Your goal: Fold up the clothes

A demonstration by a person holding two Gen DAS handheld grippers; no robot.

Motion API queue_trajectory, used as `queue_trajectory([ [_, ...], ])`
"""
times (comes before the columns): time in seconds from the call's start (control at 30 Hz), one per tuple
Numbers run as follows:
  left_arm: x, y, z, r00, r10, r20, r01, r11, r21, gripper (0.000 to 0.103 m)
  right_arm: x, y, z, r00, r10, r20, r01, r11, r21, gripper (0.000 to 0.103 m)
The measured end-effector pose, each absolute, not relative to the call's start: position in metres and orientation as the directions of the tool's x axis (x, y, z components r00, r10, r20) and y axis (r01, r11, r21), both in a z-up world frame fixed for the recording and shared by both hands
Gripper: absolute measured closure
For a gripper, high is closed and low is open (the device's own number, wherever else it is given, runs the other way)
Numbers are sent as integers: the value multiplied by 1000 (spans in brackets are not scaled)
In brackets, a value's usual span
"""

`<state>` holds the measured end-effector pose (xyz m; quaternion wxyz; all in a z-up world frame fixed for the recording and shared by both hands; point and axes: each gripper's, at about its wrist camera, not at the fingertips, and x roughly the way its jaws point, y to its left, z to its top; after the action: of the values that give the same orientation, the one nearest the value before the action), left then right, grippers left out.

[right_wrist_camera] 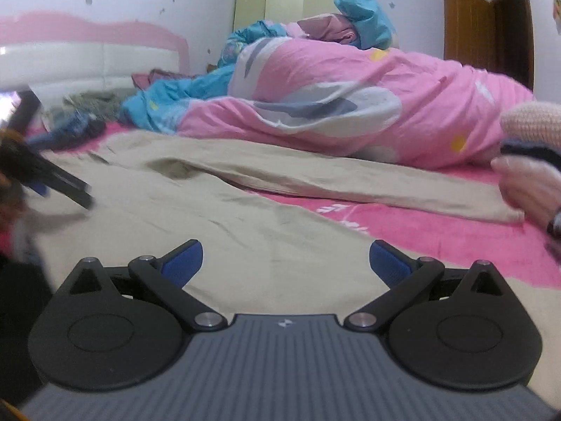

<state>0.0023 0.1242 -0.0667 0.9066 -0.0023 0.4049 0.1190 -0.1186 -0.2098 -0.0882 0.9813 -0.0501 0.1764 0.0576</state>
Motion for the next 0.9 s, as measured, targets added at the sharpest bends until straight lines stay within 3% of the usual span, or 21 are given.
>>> queue_trajectory([
  [0.07, 3, 123, -67, 638, 218, -738, -224, 970, 93, 0, -129, -223, -109, 924, 53, -380, -94, 992, -90, 1],
  [0.17, 4, 120, -68, 636, 229, -736, -235, 967, 98, 0, -184, -264, -133, 941, 57, -332, -57, 998, 10, 1],
  [0.2, 5, 119, -68, 636, 234, -736, -237, 966, 103, 0, -201, -270, -135, 939, 43, -341, -51, 999, -15, 1],
  [0.27, 5, 117, -69, 635, 242, -734, -238, 965, 112, 0, -228, -280, -136, 913, -15, -408, -24, 996, -91, 1],
  [0.33, 6, 117, -69, 633, 242, -735, -236, 965, 115, 0, -243, -297, -129, 896, -25, -444, 7, 999, -43, 1],
  [0.47, 6, 118, -68, 625, 242, -742, -244, 964, 110, 0, -241, -334, -97, 956, -85, -282, 107, 992, 64, 1],
  [0.57, 8, 117, -67, 618, 250, -746, -254, 961, 111, 0, -212, -358, -97, 966, -112, -233, 129, 990, 57, 1],
  [0.7, 10, 118, -67, 618, 248, -746, -261, 960, 103, 0, -198, -400, -127, 925, -192, -327, 211, 977, 23, 1],
  [0.8, 11, 118, -69, 627, 244, -740, -260, 961, 96, 0, -240, -429, -144, 907, -201, -370, 265, 956, 128, 1],
  [0.9, 11, 119, -70, 641, 237, -730, -248, 964, 95, 0, -277, -432, -155, 819, -284, -498, 379, 920, 98, 1],
])
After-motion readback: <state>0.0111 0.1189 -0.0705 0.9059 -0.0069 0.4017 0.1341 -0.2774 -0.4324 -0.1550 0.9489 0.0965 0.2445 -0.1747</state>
